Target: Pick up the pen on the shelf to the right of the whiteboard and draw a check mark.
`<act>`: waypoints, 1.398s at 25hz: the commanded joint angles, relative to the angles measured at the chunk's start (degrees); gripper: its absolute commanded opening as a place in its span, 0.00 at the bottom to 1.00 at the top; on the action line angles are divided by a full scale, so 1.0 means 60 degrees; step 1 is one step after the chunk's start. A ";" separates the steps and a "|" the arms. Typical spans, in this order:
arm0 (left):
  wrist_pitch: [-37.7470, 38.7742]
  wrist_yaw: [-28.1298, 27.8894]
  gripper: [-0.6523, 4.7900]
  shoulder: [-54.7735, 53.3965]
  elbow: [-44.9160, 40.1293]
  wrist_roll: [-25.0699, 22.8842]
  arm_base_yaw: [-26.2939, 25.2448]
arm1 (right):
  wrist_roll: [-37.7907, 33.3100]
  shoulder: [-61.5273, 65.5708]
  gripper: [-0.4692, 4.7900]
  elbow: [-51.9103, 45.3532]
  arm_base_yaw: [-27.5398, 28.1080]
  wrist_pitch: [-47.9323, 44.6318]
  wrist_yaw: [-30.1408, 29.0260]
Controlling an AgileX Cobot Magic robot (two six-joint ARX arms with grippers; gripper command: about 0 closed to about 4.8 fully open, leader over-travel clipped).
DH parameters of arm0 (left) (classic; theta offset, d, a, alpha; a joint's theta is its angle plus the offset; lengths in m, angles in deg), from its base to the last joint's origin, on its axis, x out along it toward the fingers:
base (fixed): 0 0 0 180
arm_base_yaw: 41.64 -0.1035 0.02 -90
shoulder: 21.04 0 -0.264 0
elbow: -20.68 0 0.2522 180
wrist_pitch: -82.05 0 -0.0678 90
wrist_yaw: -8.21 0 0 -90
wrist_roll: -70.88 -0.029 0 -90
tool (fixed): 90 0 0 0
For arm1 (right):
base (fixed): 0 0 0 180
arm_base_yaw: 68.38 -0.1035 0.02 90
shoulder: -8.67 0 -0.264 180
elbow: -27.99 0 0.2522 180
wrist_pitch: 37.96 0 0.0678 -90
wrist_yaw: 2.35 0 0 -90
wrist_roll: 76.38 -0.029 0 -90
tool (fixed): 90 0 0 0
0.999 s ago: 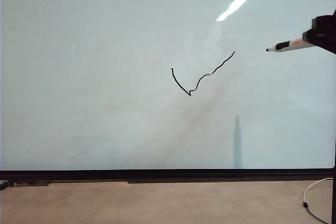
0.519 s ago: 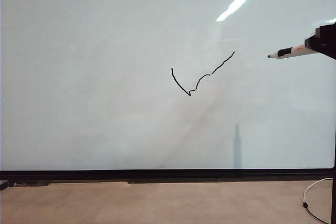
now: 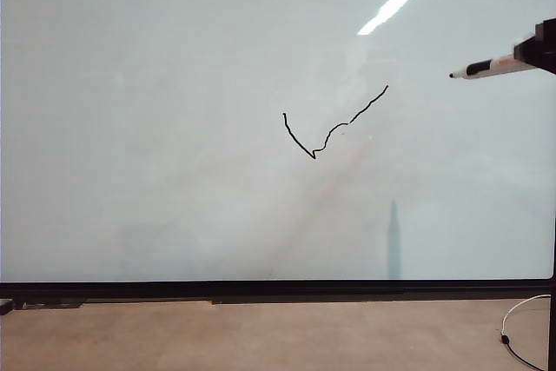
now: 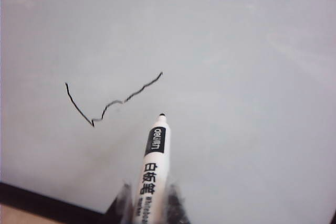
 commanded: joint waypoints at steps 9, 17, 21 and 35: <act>-0.0120 0.0000 0.11 -0.0004 0.0029 -0.0044 0.0000 | 0.0080 -0.4105 0.07 0.0025 0.0004 0.4827 0.0539; -0.0120 0.0004 0.11 -0.0004 0.0029 -0.0044 0.0000 | 0.0080 -0.6721 0.07 0.0029 0.0015 0.7599 0.0885; -0.0120 0.0004 0.11 -0.0004 0.0029 -0.0044 0.0000 | 0.0073 -0.7275 0.07 0.0029 0.0044 0.8029 0.1020; -0.0120 0.0000 0.11 -0.0004 0.0029 -0.0044 0.0000 | 0.0219 -0.7271 0.07 0.0029 0.2186 0.8073 -0.0514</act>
